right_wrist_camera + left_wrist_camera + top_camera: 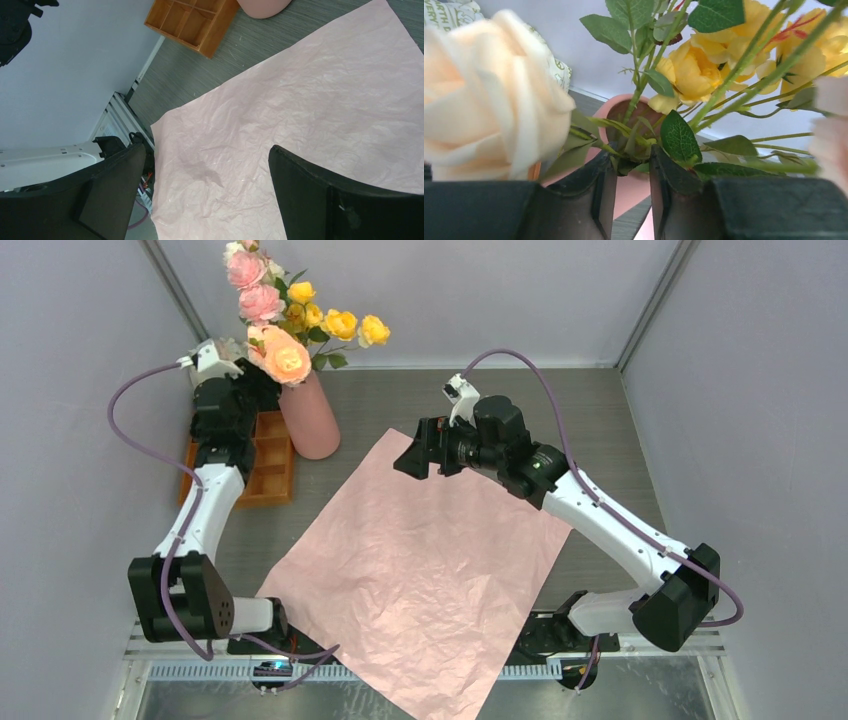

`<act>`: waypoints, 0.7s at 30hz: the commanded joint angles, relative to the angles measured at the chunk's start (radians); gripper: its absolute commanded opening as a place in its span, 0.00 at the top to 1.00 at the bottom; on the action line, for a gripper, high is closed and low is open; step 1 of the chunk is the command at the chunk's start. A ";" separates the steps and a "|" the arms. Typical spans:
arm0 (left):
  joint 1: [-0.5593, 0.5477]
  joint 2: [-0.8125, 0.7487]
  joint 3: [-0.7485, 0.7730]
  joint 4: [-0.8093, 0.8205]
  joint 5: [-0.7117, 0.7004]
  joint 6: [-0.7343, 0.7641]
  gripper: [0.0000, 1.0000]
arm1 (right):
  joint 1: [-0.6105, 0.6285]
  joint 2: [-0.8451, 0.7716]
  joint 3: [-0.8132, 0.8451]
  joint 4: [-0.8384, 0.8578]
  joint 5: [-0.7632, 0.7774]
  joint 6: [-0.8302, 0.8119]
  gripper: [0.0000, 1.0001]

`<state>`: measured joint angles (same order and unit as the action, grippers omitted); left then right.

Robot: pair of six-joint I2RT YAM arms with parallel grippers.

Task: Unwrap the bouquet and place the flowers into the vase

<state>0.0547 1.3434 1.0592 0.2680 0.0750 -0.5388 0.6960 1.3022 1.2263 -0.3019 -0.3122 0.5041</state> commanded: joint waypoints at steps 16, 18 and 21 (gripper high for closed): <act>0.000 -0.396 0.052 -0.314 -0.040 0.070 0.38 | -0.003 -0.059 -0.002 0.041 0.047 0.039 0.00; -0.001 -0.455 0.072 -0.383 -0.047 0.078 0.38 | -0.004 -0.063 0.006 0.013 0.087 0.039 0.00; 0.000 -0.542 0.110 -0.516 -0.050 0.097 0.37 | -0.004 -0.060 0.035 -0.065 0.163 0.030 0.00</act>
<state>0.0544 0.9230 1.0805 -0.0902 0.0418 -0.4820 0.6960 1.2808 1.2133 -0.3157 -0.2504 0.5339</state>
